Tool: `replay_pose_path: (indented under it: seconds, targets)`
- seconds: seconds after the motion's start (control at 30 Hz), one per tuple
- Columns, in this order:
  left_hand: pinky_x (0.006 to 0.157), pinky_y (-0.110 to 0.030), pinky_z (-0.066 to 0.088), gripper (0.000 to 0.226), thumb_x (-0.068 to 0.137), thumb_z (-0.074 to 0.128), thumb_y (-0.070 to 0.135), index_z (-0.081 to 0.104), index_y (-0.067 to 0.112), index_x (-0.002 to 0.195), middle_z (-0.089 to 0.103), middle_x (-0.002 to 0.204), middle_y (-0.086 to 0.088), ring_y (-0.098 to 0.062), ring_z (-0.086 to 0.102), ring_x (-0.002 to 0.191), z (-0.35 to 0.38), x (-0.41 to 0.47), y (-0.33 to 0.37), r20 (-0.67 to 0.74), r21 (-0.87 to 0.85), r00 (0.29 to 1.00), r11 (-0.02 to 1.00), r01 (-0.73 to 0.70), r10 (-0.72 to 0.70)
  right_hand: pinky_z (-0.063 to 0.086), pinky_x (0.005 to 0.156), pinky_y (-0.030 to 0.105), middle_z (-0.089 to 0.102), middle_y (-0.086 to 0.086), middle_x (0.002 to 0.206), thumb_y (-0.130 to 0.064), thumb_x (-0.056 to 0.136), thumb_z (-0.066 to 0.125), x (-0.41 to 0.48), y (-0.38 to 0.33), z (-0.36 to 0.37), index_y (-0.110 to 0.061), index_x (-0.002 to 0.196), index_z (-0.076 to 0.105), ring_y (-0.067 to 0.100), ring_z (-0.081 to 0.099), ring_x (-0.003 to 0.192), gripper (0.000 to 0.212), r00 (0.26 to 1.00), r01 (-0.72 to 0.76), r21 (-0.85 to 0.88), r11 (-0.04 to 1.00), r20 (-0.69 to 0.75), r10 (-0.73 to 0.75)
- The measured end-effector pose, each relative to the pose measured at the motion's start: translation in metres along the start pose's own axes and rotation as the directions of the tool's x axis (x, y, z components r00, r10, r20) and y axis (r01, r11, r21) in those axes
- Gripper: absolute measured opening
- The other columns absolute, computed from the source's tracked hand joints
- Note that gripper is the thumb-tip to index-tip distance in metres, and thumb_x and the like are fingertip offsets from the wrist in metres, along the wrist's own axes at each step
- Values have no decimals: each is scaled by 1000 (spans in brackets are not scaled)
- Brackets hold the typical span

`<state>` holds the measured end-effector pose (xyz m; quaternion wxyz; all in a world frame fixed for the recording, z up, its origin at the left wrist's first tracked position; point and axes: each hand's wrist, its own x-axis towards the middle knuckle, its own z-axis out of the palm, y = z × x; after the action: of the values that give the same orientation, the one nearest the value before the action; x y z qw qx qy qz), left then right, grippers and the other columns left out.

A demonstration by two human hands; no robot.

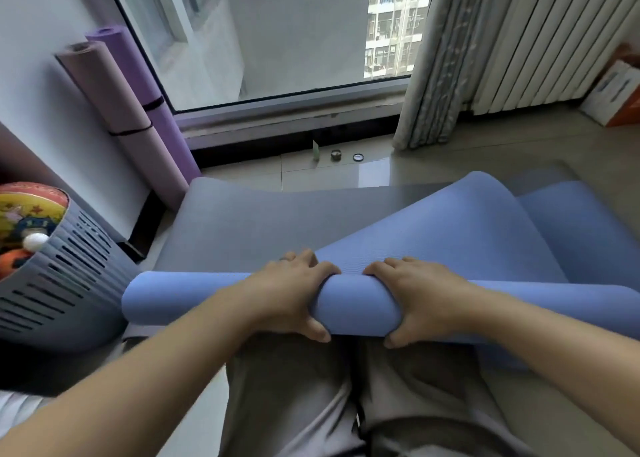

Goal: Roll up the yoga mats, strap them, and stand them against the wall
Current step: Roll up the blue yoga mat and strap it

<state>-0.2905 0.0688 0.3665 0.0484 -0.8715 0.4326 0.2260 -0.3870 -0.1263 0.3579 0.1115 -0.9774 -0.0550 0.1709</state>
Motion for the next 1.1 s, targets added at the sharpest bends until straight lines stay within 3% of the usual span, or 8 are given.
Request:
replay_pose_path:
  seconds: [0.17,0.3,0.43,0.6,0.7,0.8,0.93,1.1]
  targets:
    - [91,-35,41,81,71,68,53,25,37,138,45,126,2,-25,51,111,21,1,9,-274,191,962,981,42,12,40,95,33,47,-10,124,-54,62,80,13,5,-17,-35,131,34,14,45,113,84,984,-42,75,996,174,28]
    - [88,-36,46,76,65,75,49,35,41,129,52,117,6,-20,55,105,2,13,-8,-81,-72,997,997,-10,4,36,96,39,37,-1,132,-58,71,66,-5,-17,5,-29,146,13,24,40,117,96,983,-58,-288,956,-183,4]
    - [91,-37,47,74,61,80,48,41,43,124,56,117,9,-15,53,103,-12,28,-14,61,-220,998,975,-19,33,43,82,34,49,-3,120,-47,71,64,7,-10,8,-31,134,32,24,50,105,73,969,-95,-219,971,-246,39]
    - [94,-38,39,88,72,68,45,19,35,145,45,131,1,-27,50,115,16,23,-3,-326,207,945,977,48,22,46,78,32,61,-5,112,-51,61,79,35,12,-28,-29,126,43,19,56,100,77,994,-79,-28,996,80,81]
    - [89,-37,40,85,68,67,40,23,36,141,53,127,1,-28,57,108,27,24,-10,-446,166,894,985,43,37,47,87,33,60,-5,115,-51,60,82,46,13,-39,-27,127,46,19,56,105,80,983,-89,-17,996,157,91]
    - [88,-35,41,81,71,64,40,23,38,140,53,124,1,-27,56,108,20,28,-15,-475,126,880,990,60,7,40,96,35,55,-4,125,-54,65,73,36,9,-24,-28,136,39,22,52,114,83,990,-71,-154,985,-134,51]
    - [85,-35,45,80,72,65,41,27,38,141,55,122,3,-25,56,109,5,31,-20,-457,-51,878,989,136,-144,24,109,43,57,6,127,-36,62,77,16,18,5,-19,126,55,29,51,120,70,697,-16,-166,986,-709,-108]
    - [78,-34,48,72,71,65,41,31,43,134,59,116,8,-21,58,102,-11,36,-20,-421,-143,890,982,125,-175,17,108,56,54,12,133,-29,49,87,30,30,5,-19,131,47,33,43,128,92,711,-127,-274,953,-695,-105]
